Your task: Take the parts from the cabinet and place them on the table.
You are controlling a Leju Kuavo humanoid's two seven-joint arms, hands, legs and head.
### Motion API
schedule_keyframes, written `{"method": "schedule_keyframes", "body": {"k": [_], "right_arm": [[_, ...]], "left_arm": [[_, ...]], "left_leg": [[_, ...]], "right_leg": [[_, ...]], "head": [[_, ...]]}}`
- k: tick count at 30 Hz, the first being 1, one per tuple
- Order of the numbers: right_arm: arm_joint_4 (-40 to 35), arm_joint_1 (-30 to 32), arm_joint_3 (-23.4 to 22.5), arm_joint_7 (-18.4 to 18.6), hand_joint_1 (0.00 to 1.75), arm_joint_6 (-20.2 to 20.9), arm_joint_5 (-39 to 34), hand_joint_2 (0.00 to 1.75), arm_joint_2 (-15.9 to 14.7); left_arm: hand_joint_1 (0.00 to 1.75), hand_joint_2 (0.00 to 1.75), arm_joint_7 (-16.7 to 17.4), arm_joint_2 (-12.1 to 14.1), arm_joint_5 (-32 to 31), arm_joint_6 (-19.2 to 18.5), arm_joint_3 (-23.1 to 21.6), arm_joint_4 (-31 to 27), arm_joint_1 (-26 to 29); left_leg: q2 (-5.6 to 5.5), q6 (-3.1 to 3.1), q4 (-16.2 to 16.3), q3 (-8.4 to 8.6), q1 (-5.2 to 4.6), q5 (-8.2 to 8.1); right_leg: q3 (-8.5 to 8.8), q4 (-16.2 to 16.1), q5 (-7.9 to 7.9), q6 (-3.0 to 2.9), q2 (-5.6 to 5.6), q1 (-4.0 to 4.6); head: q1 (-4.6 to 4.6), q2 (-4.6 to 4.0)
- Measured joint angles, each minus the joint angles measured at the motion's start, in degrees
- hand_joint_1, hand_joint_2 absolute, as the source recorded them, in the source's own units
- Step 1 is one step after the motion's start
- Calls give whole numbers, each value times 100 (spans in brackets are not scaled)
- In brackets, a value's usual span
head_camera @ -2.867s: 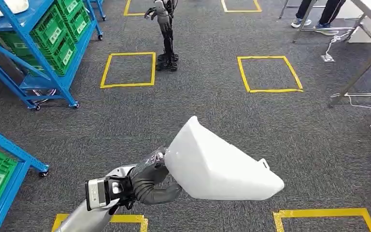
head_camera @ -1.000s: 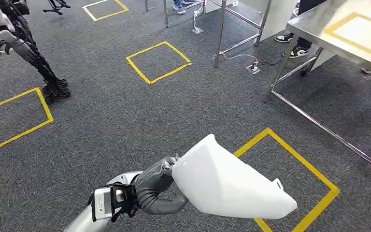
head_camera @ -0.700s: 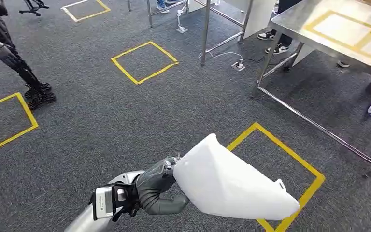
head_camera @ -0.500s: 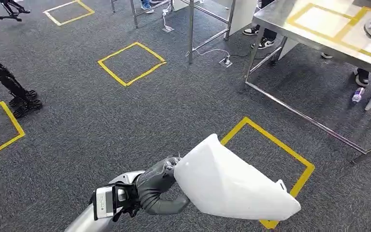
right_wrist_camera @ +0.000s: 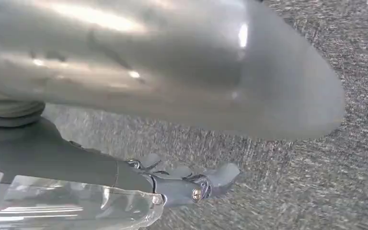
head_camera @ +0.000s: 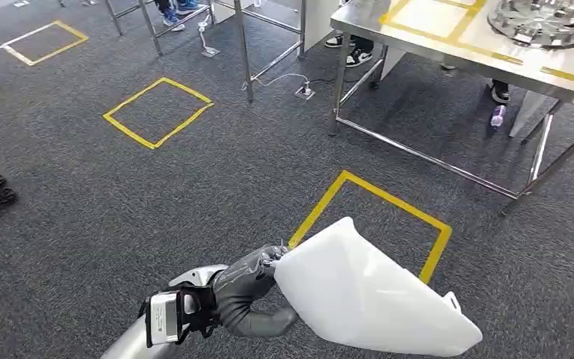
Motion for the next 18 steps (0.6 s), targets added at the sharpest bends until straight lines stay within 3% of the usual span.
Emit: {"method": "schedule_keyframes", "body": {"k": [2, 4, 5, 6, 7, 9, 10, 11, 12, 13, 14, 15, 16, 18], "right_arm": [[-2, 0, 0, 0, 0, 7, -2, 0, 2], [0, 30, 0, 0, 0, 13, 11, 0, 0], [0, 33, 2, 0, 0, 13, 33, 0, -9], [0, 39, 2, 0, 0, 22, 53, 0, -2], [0, 24, 2, -4, 0, 35, 68, 0, -7], [0, 0, 4, -39, 0, 61, 92, 0, -4], [0, 1, 6, -42, 0, 66, 96, 0, 6], [0, 10, 7, -44, 0, 66, 109, 0, 9], [0, 17, 7, -44, 0, 66, 116, 0, 7], [0, 17, 7, -44, 0, 66, 127, 0, -4], [0, 12, 7, -44, 0, 66, 138, 0, -11], [0, -4, 9, -44, 0, 66, 142, 0, -9], [0, -14, 11, -44, 0, 66, 142, 0, -9], [0, 2, 13, -42, 0, 63, 144, 0, 0]], "left_arm": [[175, 175, 35, -33, 20, -6, -13, 2, -18], [175, 175, 41, -52, 20, -2, -37, 13, -21], [175, 175, 39, -70, 17, 22, -39, 20, -33], [175, 175, 30, -87, 2, 31, -46, 39, -39], [175, 175, 0, -83, 0, 42, -46, 50, -31], [175, 175, -20, -52, -20, 57, -48, 96, -13], [175, 175, -28, -39, -22, 61, -52, 120, 0], [175, 175, -33, -33, -24, 61, -55, 136, 11], [175, 175, -33, -26, -26, 61, -55, 149, 14], [175, 175, -35, -26, -35, 61, -52, 151, 14], [175, 175, -37, -26, -44, 61, -52, 151, 13], [175, 175, -48, -26, -86, 61, -52, 151, 12], [175, 175, -48, -24, -114, 63, -50, 155, 3], [175, 175, -59, -26, -118, 63, -52, 175, 4]], "left_leg": [[118, -1, -30, -6, -12, -7], [241, 63, -50, 46, -24, 27], [345, 127, -87, 35, 23, 73], [389, 151, -87, 22, 15, 82], [472, 163, -87, 11, 8, 82], [650, 169, -84, -12, -15, 78], [731, 169, -83, -17, -19, 78], [802, 170, -81, -17, -23, 77], [864, 170, -80, -13, -25, 73], [923, 160, -77, -4, -25, 64], [978, 140, -76, 15, -26, 51], [1024, 116, -72, 25, -66, 35], [1056, 89, -61, 18, -88, 20], [1134, 52, -71, 35, -83, 27]], "right_leg": [[-57, -18, 42, 79, 111, -30], [-97, -56, 84, 162, 234, -54], [-127, 7, 60, 166, 151, -64], [-221, 186, -80, 167, -148, -17], [-409, 572, -320, 184, -350, -6], [-838, 1530, -744, 210, -474, -7], [-938, 1804, -802, 218, -487, -8], [-890, 1750, -732, 213, -496, -7], [-692, 1438, -565, 202, -510, -7], [-376, 893, -332, 188, -563, -7], [-23, 280, -124, 175, -689, -6], [129, -29, -198, 130, -943, 31], [144, -43, -143, 83, -878, 34], [104, -20, -147, 50, -773, 52]], "head": [[2, 0], [0, 0], [-2, 0], [35, 0], [68, 0], [72, 0], [68, 0], [70, 0], [68, 0], [70, 0], [70, 0], [72, 0], [42, 0], [41, 0]]}}
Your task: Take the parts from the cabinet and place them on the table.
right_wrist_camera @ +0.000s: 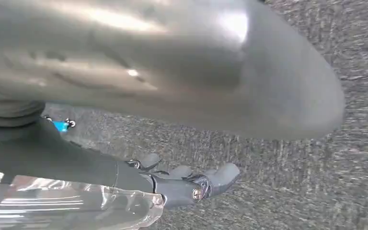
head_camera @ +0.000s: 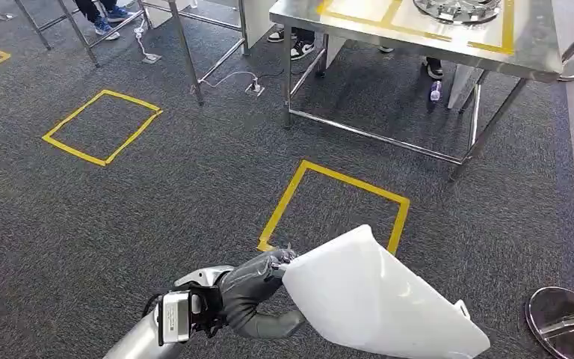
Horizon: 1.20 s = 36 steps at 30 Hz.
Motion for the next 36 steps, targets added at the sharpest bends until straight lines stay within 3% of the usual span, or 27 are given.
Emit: {"method": "schedule_keyframes", "body": {"k": [1, 2, 3, 4, 5, 7, 8, 9, 11, 12, 13, 15, 17, 18, 19, 20, 22, 23, 24, 25, 27, 28, 31, 33, 34, 36], "right_arm": [[0, 4, 0, 0, 0, 0, 4, 0, 0], [0, 3, 0, 0, 0, 0, 7, 0, 0], [0, 0, 0, 0, 0, -2, 7, 0, 0], [0, -13, 0, 4, 0, -7, 9, 0, -2], [0, -29, 0, 4, 0, -9, 9, 0, -2], [0, -31, 2, 4, 0, -9, 13, 0, 13], [0, -27, 2, 4, 0, -7, 13, 0, 22], [0, -23, 2, 4, 0, -7, 15, 0, 26], [0, -35, 9, -2, 0, -2, 53, 0, 31], [0, -35, 24, 0, 0, 2, 78, 0, 35], [0, -33, 28, 0, 0, 9, 109, 0, 37], [0, -13, 31, 7, 0, 15, 136, 0, 37], [0, -3, 37, 7, 0, 17, 151, 0, 44], [2, 1, 46, 7, 0, 17, 153, 0, 46], [2, -12, 57, 7, 0, 17, 162, 0, 44], [2, -36, 79, 4, 0, 17, 170, 0, 39], [2, -45, 107, 2, 0, 17, 186, 0, 46], [2, -34, 129, 2, 0, 17, 201, 0, 48], [2, -25, 138, 0, 0, 17, 203, 0, 48], [2, -24, 142, -2, 0, 17, 210, 0, 42], [0, -29, 160, -9, 0, 15, 212, 0, 26], [2, -43, 168, -9, 0, 15, 212, 0, 33], [2, -30, 170, -11, 0, 17, 214, 0, 37], [2, -31, 173, -11, 0, 15, 216, 0, 37], [2, -37, 173, -11, 0, 17, 216, 0, 37], [2, -38, 173, -11, 0, 17, 216, 0, 37]], "left_arm": [[175, 175, -7, -2, -17, 0, 0, 7, -1], [175, 175, -11, -2, -46, 9, 2, 7, -10], [175, 175, -19, -2, -85, 15, 0, 9, -18], [175, 175, -37, 7, -92, 18, 4, 16, -17], [175, 175, -39, 20, -92, 24, 9, 31, -15], [175, 175, -42, 42, -94, 26, 7, 75, -6], [175, 175, -42, 53, -96, 26, 4, 94, -4], [175, 175, -42, 59, -98, 26, 4, 110, -4], [175, 175, -44, 61, -98, 31, 4, 116, -8], [175, 175, -48, 61, -98, 33, 7, 116, -18], [175, 175, -55, 61, -98, 35, 7, 118, -35], [175, 175, -61, 61, -98, 48, 11, 120, -41], [175, 175, -68, 57, -101, 52, 9, 123, -53], [175, 175, -74, 50, -101, 57, 7, 125, -67], [175, 175, -81, 48, -101, 68, 7, 125, -68], [175, 175, -90, 50, -101, 77, 9, 127, -65], [175, 175, -90, 61, -122, 85, 0, 160, -59], [175, 175, -90, 63, -140, 94, 0, 171, -53], [175, 175, -90, 63, -146, 101, 0, 171, -50], [175, 175, -92, 63, -155, 103, 0, 171, -51], [175, 175, -92, 61, -162, 114, 0, 171, -52], [175, 175, -92, 61, -162, 118, 2, 171, -54], [175, 175, -94, 59, -168, 118, 0, 166, -65], [175, 175, -94, 50, -170, 120, 2, 153, -72], [175, 175, -103, 46, -168, 120, 2, 149, -78], [175, 175, -105, 59, -168, 120, 4, 153, -71]], "left_leg": [[51, -30, -12, 13, 5, -1], [12, -80, 4, -8, 15, -36], [-288, -133, 145, -63, 39, -147], [-498, -153, 520, -228, 55, -383], [-575, -166, 1032, -468, 62, -628], [-593, -173, 1818, -873, 69, -876], [-593, -167, 1851, -903, 72, -816], [-602, -157, 1592, -790, 74, -613], [-680, -124, 617, -306, 87, -112], [-741, -98, 157, -70, 88, 52], [-780, -86, -13, -16, 83, -38], [-777, -42, 16, -52, 57, -28], [-748, 48, -11, 4, 70, 18], [-715, 84, -34, 3, 93, 42], [-696, 120, -33, 2, 94, 41], [-665, 127, -32, 2, 87, 36], [-597, 143, -28, -1, 83, 19], [-575, 142, -27, 5, 83, 8], [-563, 135, -25, 22, 84, -9], [-546, 117, -24, 50, 88, -30], [-518, 66, -23, 132, 87, -96], [-506, 27, -21, 132, 43, -124], [-502, -53, -53, 161, 56, -163], [-516, -132, -14, 164, 76, -223], [-560, -157, 249, 41, 73, -332], [-585, -194, 1231, -520, 92, -706]], "right_leg": [[-11, -4, 10, -37, 55, 4], [8, -29, 41, -83, 107, -46], [0, -28, 50, -101, 153, -63], [-14, -28, 63, -130, 208, -70], [-36, -27, 73, -145, 267, -71], [-71, -25, 90, -160, 396, -67], [-74, -25, 97, -154, 461, -67], [-73, -24, 106, -141, 538, -68], [-62, -24, 117, -123, 636, -73], [-62, -25, 124, -112, 670, -74], [-87, 0, 126, -70, 723, -30], [-114, -32, 139, 5, 739, -64], [-123, -58, 147, 78, 764, -76], [-164, 67, 97, 86, 580, -66], [-305, 339, -88, 99, 397, -53], [-524, 791, -323, 120, 327, -57], [-973, 1694, -641, 151, 298, -58], [-1063, 1843, -628, 157, 297, -59], [-996, 1691, -491, 150, 291, -59], [-774, 1264, -253, 138, 280, -60], [-163, 81, 203, 114, 189, -63], [-116, 32, 86, 90, 165, -36], [-114, 23, 53, -32, 214, -1], [-46, -12, 31, -102, 236, -55], [-6, -11, -5, -157, 245, -58], [47, -11, -62, -196, 248, -55]], "head": [[2, 0], [2, 0], [-11, 0], [-17, 0], [-24, 0], [-24, 0], [-24, 0], [-24, 0], [-24, 0], [-26, 0], [-22, 0], [-20, 0], [-24, 0], [-15, 0], [35, 0], [37, 0], [39, 0], [33, 0], [37, 0], [33, 0], [37, 0], [35, 0], [26, 0], [24, 0], [2, 0], [-7, 0]]}}
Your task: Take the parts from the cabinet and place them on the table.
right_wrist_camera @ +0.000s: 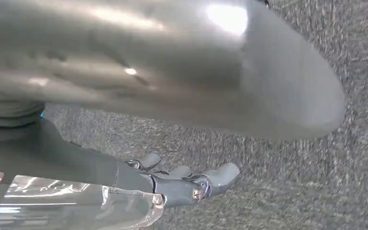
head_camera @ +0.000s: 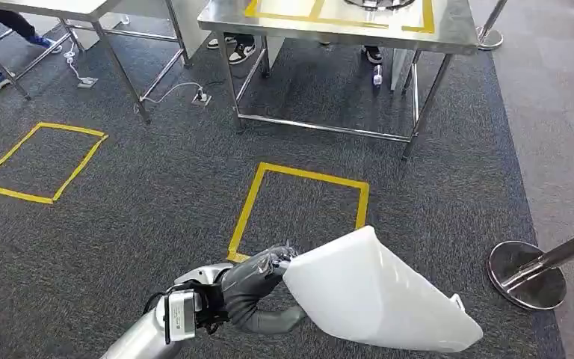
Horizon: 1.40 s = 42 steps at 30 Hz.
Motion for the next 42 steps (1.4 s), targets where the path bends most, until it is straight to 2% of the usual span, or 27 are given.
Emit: {"method": "schedule_keyframes", "body": {"k": [2, 3, 4, 6, 7, 11, 12, 14, 16, 18, 20, 21, 22, 23, 24, 26, 27, 29, 30, 32, 34, 35, 36, 37, 38, 40, 42], "right_arm": [[0, 9, 0, 0, 0, -2, 0, 0, 7], [0, 11, 0, 0, 0, 0, 0, 0, 9], [0, 9, 0, 0, 0, 0, 0, 0, 11], [0, 2, 0, 0, 0, 0, 0, 0, 13], [0, 4, 0, 0, 0, 0, 0, 0, 26], [4, 9, 2, 0, 0, 0, 0, 0, 50], [7, 0, 2, 0, 0, 0, 0, 0, 50], [7, -21, 2, 0, 0, 0, -4, 0, 44], [7, -6, 4, 0, 0, 0, -7, 0, 35], [7, 28, 4, 0, 0, 0, -7, 0, 39], [7, 42, 4, 0, 0, 0, -9, 0, 39], [7, 45, 4, 0, 0, 0, -15, 0, 37], [7, 65, 4, 0, 0, 0, -15, 0, 44], [20, 65, 4, 0, 0, 0, -15, 0, 72], [17, 43, 4, 0, 0, 0, -17, 0, 61], [20, 45, 4, 0, 0, 2, -22, 0, 79], [18, 20, 4, 0, 0, 2, -22, 0, 76], [15, 18, 4, 0, 0, -2, -24, 0, 68], [15, 11, 4, -2, 0, -2, -24, 0, 68], [15, 17, 4, 0, 0, -2, -24, 0, 68], [15, 23, 4, 0, 0, 0, -24, 0, 74], [15, 23, 4, 0, 0, -2, -24, 0, 76], [15, 21, 4, 0, 0, -2, -24, 0, 79], [15, 25, 4, 0, 0, 0, -24, 0, 83], [22, 14, 4, 0, 0, 0, -24, 0, 131], [15, -7, 4, 0, 0, -2, -26, 0, 96], [15, -2, 4, 0, 0, -2, -24, 0, 103]], "left_arm": [[175, 175, 0, 11, -2, 0, -4, 7, 20], [175, 175, 0, 13, -2, 0, -4, 11, 25], [175, 175, 0, 17, -2, 0, -4, 11, 24], [175, 175, 0, 20, -2, 0, 0, 11, 19], [175, 175, 0, 22, 0, 0, 0, 13, 19], [175, 175, 0, 15, -2, 4, -2, 5, 5], [175, 175, 0, 2, -2, 4, -4, 2, 8], [175, 175, 0, -18, 0, 4, -7, -2, -11], [175, 175, 0, -24, -2, 4, -11, 4, 2], [175, 175, 0, -26, -2, 2, -15, 13, 6], [175, 175, 0, -26, -4, 2, -15, 13, 5], [175, 175, 0, -33, -11, 2, -15, 13, 5], [175, 175, 2, -33, -13, 2, -15, 15, 7], [175, 175, 6, -33, -15, 2, -22, 26, 8], [175, 175, 26, -35, -20, 2, -17, 24, -9], [175, 175, 37, -64, -26, 0, -24, 0, -25], [175, 175, 39, -81, -26, -2, -26, -11, -42], [175, 175, 44, -83, -20, -2, -33, -15, -48], [175, 175, 44, -81, -20, -2, -31, -11, -47], [175, 175, 46, -66, -22, -2, -39, -7, -41], [175, 175, 46, -57, -22, -2, -39, -4, -39], [175, 175, 46, -55, -22, -2, -39, -4, -39], [175, 175, 46, -55, -22, -2, -39, -4, -40], [175, 175, 46, -52, -22, -2, -37, -4, -40], [175, 175, 46, -44, -22, -2, -35, 0, -23], [175, 175, 48, -48, -31, -2, -29, -11, -27], [175, 175, 48, -72, -24, -2, -33, -20, -49]], "left_leg": [[-1, -7, 761, -568, 0, -111], [-2, 4, 689, -631, 0, 86], [-3, 22, 360, -548, 0, 390], [-27, 98, -731, -130, -16, 1076], [-50, 162, -1007, 15, -38, 1122], [-59, 274, -1181, 143, -58, 955], [-60, 290, -1225, 239, -4, 949], [-34, 353, -1231, 336, -3, 862], [-30, 360, -1230, 433, -3, 748], [-32, 350, -1230, 579, 1, 632], [-30, 312, -1230, 788, 16, 475], [-24, 280, -1230, 898, 30, 386], [-16, 234, -1235, 913, 24, 298], [-31, 204, -1205, 1025, 2, 212], [-22, 151, -1247, 1027, -8, 164], [-22, 99, -1251, 1141, 0, 189], [-18, 71, -1048, 1024, 7, 275], [-10, 35, -170, 495, 12, 489], [-10, 18, 233, 172, 13, 393], [-11, 9, 649, -375, 10, -168], [-12, 26, 444, -592, 2, -378], [-21, 62, 136, -582, -13, -231], [-24, 126, -268, -535, -37, 119], [-26, 242, -773, -481, -85, 816], [-116, 313, -847, -468, -124, 1285], [-135, 301, -914, -318, -137, 1215], [-135, 351, -1022, -141, -112, 1177]], "right_leg": [[68, 1, -71, 7, 23, 5], [125, 1, -111, 11, 43, 5], [192, 0, -157, 21, 63, 6], [350, -5, -263, 43, 95, 11], [358, -17, -312, 64, 101, -1], [457, 8, -276, 229, 108, 14], [359, 134, -283, 239, 93, 8], [-26, 831, -310, 265, 50, 14], [-608, 1618, -730, 318, 49, 9], [-899, 1793, -830, 342, 45, 2], [-784, 1110, -523, 347, 25, -10], [-649, 604, -187, 353, 0, -21], [-575, 187, 351, 367, -64, -42], [-586, 185, 368, 309, -129, -12], [-531, 212, 309, 225, -95, 16], [-477, 199, 264, 144, -68, 18], [-371, 193, 236, 104, -29, -10], [-200, 128, 113, 29, -31, -11], [-128, 116, 50, 17, -21, -10], [48, 114, -111, 6, 17, -1], [259, 113, -274, 3, 59, 15], [373, 111, -359, 5, 74, 24], [487, 107, -443, 9, 82, 45], [543, 93, -545, 14, 83, 50], [635, 99, -627, 49, 93, 74], [755, -2, -730, 121, 137, 72], [779, 203, -515, 210, 138, 73]], "head": [[2, 0], [2, 0], [2, 0], [-2, 0], [0, 0], [15, 0], [9, 2], [46, 0], [59, 0], [57, 0], [57, 0], [61, 0], [68, 0], [66, 0], [46, 0], [40, 0], [28, 0], [-9, 0], [-2, 0], [-15, 0], [-15, 0], [-17, 0], [-22, 0], [-24, 0], [11, 0], [-9, 0], [-15, 0]]}}
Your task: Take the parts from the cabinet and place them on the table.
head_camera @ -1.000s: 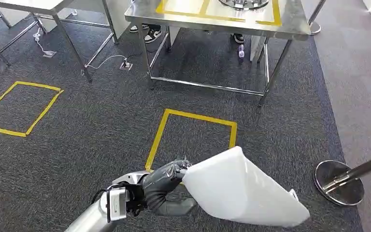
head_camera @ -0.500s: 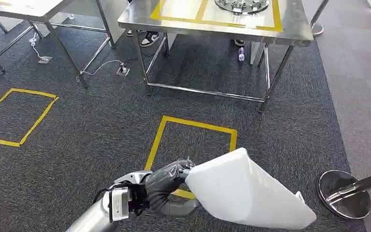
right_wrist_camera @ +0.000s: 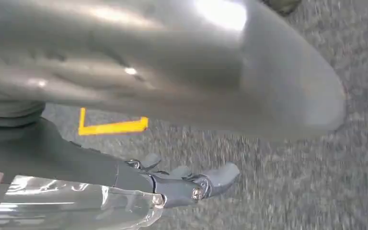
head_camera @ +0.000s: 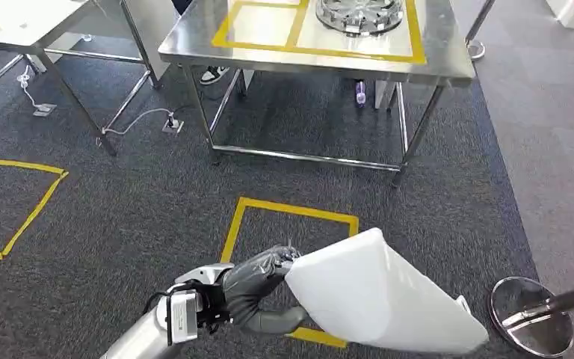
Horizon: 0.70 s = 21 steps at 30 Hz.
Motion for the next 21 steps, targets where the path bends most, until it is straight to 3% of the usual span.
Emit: {"method": "schedule_keyframes", "body": {"k": [2, 3, 4, 5, 6, 7, 8, 9, 10, 11, 12, 13, 14, 15, 17, 18, 19, 21], "right_arm": [[2, -32, 2, 0, 0, 2, 0, 0, 0], [0, -29, 2, 0, 0, 0, 0, 0, -11], [0, -23, 2, 0, 0, 0, 0, 0, -22], [2, 0, 2, 0, 0, 0, 0, 0, -22], [2, 13, 2, 0, 0, 0, 0, 0, -22], [2, 15, 2, 0, 0, 2, 0, 0, -20], [2, 15, 2, -7, 0, 26, 0, 0, -22], [2, 19, 2, -13, 0, 37, 0, 0, -22], [2, 38, 2, -18, 0, 39, 4, 0, -17], [4, 62, 2, -20, 0, 42, 9, 0, 0], [7, 60, 2, -20, 0, 46, 11, 0, 22], [7, 53, 2, -20, 0, 46, 11, 0, 31], [7, 37, 2, -28, 0, 50, 13, 0, 39], [7, 11, 4, -37, 0, 50, 13, 0, 44], [4, -20, 4, -50, 0, 50, 11, 0, 39], [4, -19, 4, -52, 0, 50, 11, 0, 39], [4, -17, 4, -52, 0, 50, 11, 0, 39], [4, -5, 4, -52, 0, 50, 11, 0, 39]], "left_arm": [[175, 175, 0, -26, -2, 0, 0, -7, -4], [175, 175, 0, -35, -2, 0, -2, -9, -7], [175, 175, 0, -33, -2, -2, -4, -7, 0], [175, 175, 0, -33, -2, -2, -7, -7, 5], [175, 175, 0, -33, -2, -2, -7, -7, 5], [175, 175, 0, -33, -7, 0, -7, -4, 8], [175, 175, 11, -28, -24, 0, -9, 2, 8], [175, 175, 22, -24, -39, 2, -13, 13, 9], [175, 175, 24, -15, -68, 7, -20, 26, 12], [175, 175, 26, 0, -83, 9, -28, 46, 16], [175, 175, 28, 13, -90, 9, -39, 55, 29], [175, 175, 37, 18, -98, 17, -42, 59, 16], [175, 175, 35, 9, -92, 20, -52, 52, -1], [175, 175, 31, -4, -87, 26, -59, 37, -35], [175, 175, 29, -2, -90, 31, -72, 33, -73], [175, 175, 28, 4, -90, 33, -72, 35, -73], [175, 175, 30, 17, -92, 33, -79, 42, -70], [175, 175, 31, 29, -87, 37, -94, 61, -70]], "left_leg": [[16, 43, -97, 183, 44, -88], [19, 49, -109, 253, 53, -160], [19, 55, -113, 339, 60, -247], [14, 60, -113, 434, 67, -331], [6, 56, -114, 563, 75, -439], [0, 46, -114, 676, 79, -527], [0, 30, -114, 811, 88, -631], [0, 11, -114, 943, 96, -735], [3, -25, -117, 1035, 105, -848], [-5, -58, -95, 1141, 77, -956], [-25, -95, -101, 1220, 66, -1065], [-23, -136, -163, 1261, 70, -1139], [-8, -176, -128, 1363, 73, -1096], [-6, -190, 1, 1295, 72, -994], [46, -236, 799, 784, 69, -671], [58, -263, 1189, 487, 81, -703], [61, -288, 1483, 206, 92, -884], [71, -307, 1688, -239, 97, -1470]], "right_leg": [[-544, 869, 320, 30, -79, -4], [-877, 1275, 278, 50, -87, -8], [-1132, 1527, 24, 77, -87, -8], [-1324, 1632, -331, 88, -88, -8], [-1484, 1589, -689, 105, -89, -14], [-1547, 1443, -832, 131, -93, -21], [-1565, 1151, -783, 153, -98, -30], [-1548, 786, -504, 170, -107, -39], [-1526, 350, 93, 188, -128, -56], [-1524, 72, 862, 184, -181, -68], [-1466, 50, 955, 61, -238, -37], [-1380, 72, 914, 11, -209, -18], [-1359, 55, 849, -42, -195, -13], [-1314, 54, 809, -82, -184, -18], [-1141, 2, 700, -154, -171, -66], [-1059, -17, 630, -172, -170, -67], [-976, -28, 557, -185, -169, -67], [-778, -29, 382, -189, -150, -69]], "head": [[17, 0], [28, 0], [17, 0], [26, 0], [24, 0], [24, 0], [24, 0], [26, 0], [28, 0], [35, 0], [37, 0], [-5, 0], [7, 0], [7, 0], [-6, 0], [-20, 0], [-13, 0], [-18, 0]]}}
